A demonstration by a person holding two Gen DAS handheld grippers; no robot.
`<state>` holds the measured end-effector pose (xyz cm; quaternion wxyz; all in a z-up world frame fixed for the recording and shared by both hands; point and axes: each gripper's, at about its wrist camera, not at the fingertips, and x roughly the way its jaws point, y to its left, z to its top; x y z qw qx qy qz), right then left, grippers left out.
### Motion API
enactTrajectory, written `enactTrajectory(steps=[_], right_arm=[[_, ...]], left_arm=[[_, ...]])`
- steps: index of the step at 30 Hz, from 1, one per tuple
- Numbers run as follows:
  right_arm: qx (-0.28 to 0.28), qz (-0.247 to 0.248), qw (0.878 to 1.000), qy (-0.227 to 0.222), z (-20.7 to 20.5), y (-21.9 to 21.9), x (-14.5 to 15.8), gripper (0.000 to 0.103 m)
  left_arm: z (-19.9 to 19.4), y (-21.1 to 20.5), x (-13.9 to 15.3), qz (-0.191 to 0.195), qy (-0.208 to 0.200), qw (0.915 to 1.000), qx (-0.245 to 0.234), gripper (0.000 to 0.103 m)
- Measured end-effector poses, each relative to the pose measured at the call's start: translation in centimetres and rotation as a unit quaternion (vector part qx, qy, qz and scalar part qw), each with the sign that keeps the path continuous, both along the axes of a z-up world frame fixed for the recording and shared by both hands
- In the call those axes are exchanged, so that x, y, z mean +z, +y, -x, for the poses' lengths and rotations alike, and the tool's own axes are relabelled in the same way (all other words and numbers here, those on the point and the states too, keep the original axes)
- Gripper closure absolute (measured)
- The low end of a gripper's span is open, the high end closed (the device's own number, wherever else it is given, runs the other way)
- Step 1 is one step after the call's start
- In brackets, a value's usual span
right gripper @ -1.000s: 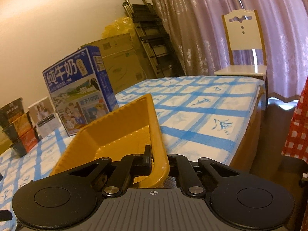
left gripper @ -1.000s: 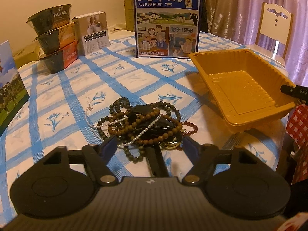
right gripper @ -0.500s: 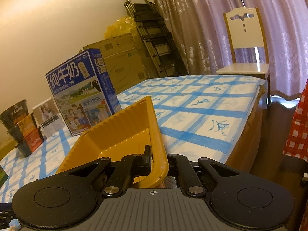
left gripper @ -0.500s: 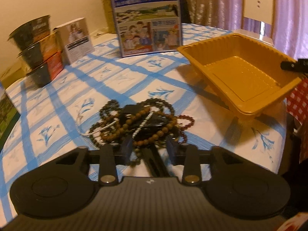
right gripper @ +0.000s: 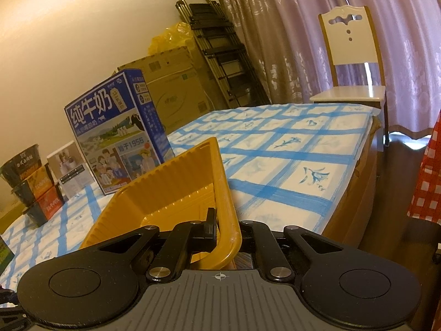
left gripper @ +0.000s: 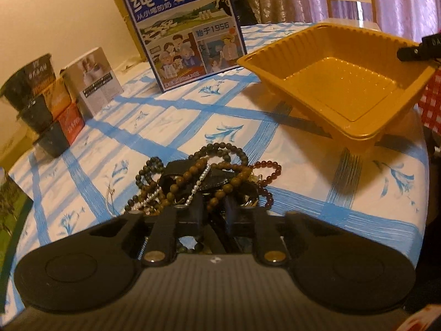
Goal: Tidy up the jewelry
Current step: 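Close the left tool on a dark bead strand in the jewelry pile, then lift the bead strand with the left tool and release it into the tray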
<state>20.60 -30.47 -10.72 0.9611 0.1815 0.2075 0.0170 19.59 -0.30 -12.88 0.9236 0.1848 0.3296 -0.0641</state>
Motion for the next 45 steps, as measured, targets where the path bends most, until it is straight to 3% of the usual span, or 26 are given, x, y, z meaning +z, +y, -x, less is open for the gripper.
enactTrajectory(steps=[3,7,11,16,23,34,45], right_arm=[[0.000,-0.001,1.000,0.000,0.0,0.0,0.0,0.097],[0.000,-0.001,1.000,0.000,0.0,0.0,-0.1,0.097],[0.000,-0.002,1.000,0.001,0.0,0.0,-0.1,0.097],[0.002,-0.001,1.000,0.001,0.0,0.3,-0.2,0.097],[0.012,-0.003,1.000,0.002,-0.2,0.6,-0.3,0.097],[0.025,-0.005,1.000,-0.001,-0.3,1.0,-0.2,0.097],[0.033,-0.005,0.999,-0.005,-0.3,1.3,0.0,0.097]], left_arm=[[0.2,0.1,0.8,0.003,-0.007,1.0000,-0.006,0.097],[0.0,1.7,3.2,0.037,-0.025,0.9989,0.012,0.097],[-0.6,4.7,6.9,0.091,-0.047,0.9936,0.049,0.097],[-1.0,7.5,11.8,0.128,-0.086,0.9857,0.068,0.098],[-0.7,9.9,17.4,0.139,-0.127,0.9785,0.082,0.098],[0.0,10.8,21.7,0.149,-0.158,0.9728,0.081,0.098],[-0.2,7.8,23.6,0.173,-0.168,0.9698,0.036,0.098]])
